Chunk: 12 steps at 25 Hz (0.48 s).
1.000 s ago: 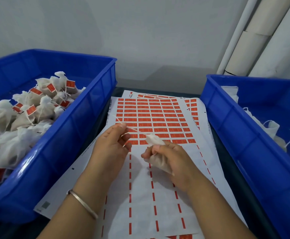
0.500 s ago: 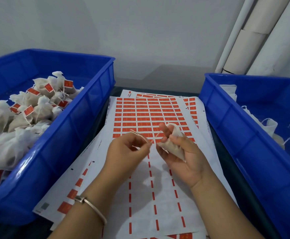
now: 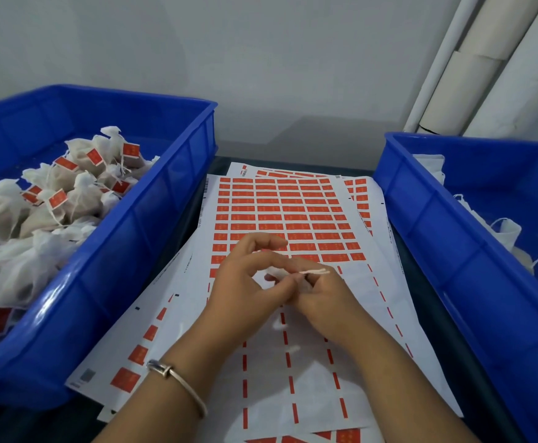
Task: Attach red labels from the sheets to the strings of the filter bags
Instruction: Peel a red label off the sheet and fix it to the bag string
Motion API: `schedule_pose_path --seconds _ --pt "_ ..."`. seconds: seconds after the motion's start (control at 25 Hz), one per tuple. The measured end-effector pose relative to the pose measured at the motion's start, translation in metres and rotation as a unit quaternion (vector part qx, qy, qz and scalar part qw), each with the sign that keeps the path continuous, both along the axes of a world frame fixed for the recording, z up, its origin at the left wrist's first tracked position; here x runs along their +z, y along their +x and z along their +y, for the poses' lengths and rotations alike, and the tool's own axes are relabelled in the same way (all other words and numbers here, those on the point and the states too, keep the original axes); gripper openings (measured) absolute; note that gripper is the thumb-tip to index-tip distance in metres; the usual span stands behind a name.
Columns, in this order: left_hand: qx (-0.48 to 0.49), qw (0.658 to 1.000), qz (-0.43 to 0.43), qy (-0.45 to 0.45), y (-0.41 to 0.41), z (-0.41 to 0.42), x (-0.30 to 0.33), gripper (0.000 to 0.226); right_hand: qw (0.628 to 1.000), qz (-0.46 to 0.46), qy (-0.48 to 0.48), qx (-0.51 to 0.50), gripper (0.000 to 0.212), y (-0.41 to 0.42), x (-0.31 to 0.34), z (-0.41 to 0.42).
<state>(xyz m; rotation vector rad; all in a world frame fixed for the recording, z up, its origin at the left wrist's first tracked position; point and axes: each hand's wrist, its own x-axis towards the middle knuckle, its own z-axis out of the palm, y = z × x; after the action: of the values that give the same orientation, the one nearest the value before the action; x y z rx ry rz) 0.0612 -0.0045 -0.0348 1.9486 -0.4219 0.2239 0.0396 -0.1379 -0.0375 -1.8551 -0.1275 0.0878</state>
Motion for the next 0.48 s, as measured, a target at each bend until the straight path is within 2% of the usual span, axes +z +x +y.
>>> schedule_pose_path --seconds 0.08,0.2,0.36,0.48 --pt "-0.03 0.996 0.05 -0.067 0.002 0.0 0.002 0.018 1.0 -0.015 0.001 0.014 0.015 -0.001 -0.001 0.0" --pt "-0.072 0.975 0.15 -0.146 0.004 0.001 0.004 0.013 0.999 -0.04 -0.002 0.033 0.021 -0.001 -0.003 0.001" --pt "-0.073 0.981 0.159 -0.081 0.004 0.0 0.001 0.015 0.998 -0.051 -0.023 0.024 0.018 -0.001 -0.007 0.005" --pt "-0.016 0.989 0.136 -0.049 0.006 -0.002 -0.003 0.016 0.997 -0.068 -0.032 -0.022 0.021 -0.001 -0.01 0.009"
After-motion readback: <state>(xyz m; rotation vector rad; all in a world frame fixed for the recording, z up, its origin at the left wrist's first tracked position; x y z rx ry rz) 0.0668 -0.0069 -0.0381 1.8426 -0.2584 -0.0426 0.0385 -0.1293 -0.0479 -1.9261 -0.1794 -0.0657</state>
